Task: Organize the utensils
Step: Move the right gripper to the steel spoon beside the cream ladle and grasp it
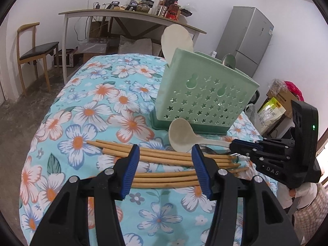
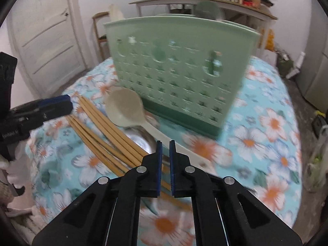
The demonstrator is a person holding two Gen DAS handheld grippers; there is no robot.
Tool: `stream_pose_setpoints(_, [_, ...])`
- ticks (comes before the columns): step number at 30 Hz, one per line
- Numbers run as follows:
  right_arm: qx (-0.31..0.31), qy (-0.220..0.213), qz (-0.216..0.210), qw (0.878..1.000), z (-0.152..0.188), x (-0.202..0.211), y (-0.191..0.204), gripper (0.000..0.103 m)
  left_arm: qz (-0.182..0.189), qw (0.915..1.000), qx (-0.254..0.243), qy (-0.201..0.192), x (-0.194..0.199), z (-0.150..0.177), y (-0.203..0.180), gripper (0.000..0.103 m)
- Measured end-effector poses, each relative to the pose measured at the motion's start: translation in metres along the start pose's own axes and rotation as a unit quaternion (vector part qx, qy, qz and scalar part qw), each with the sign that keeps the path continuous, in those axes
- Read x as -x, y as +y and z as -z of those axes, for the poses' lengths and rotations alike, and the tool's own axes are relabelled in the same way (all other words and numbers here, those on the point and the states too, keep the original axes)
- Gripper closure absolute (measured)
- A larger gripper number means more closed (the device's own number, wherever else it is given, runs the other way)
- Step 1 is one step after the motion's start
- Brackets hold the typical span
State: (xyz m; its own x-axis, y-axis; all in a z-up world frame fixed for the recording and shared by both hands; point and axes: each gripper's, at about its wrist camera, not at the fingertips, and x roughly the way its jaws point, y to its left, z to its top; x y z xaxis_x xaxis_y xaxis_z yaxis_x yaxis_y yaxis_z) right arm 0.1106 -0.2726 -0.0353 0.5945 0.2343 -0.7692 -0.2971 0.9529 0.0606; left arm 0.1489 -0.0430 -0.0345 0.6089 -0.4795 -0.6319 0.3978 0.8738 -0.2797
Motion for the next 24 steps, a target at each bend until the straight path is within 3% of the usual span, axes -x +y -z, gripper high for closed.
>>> stream_pose_setpoints(8, [0.016, 0.057, -0.031, 0.998, -0.007, -0.035, 0.013, 0.101, -0.010, 0.9999, 0.011, -0.003, 0.004, 0.001, 0.009, 0.052])
stream_pose_setpoints(17, [0.016, 0.077, -0.068, 0.995, 0.010, -0.025, 0.029, 0.101, -0.003, 0.9998, 0.021, -0.002, 0.005, 0.002, 0.011, 0.052])
stream_pose_setpoints(24, [0.033, 0.069, -0.067, 0.995, 0.016, -0.016, 0.046, 0.101, -0.004, 0.9998, 0.020, -0.001, 0.005, 0.002, 0.008, 0.052])
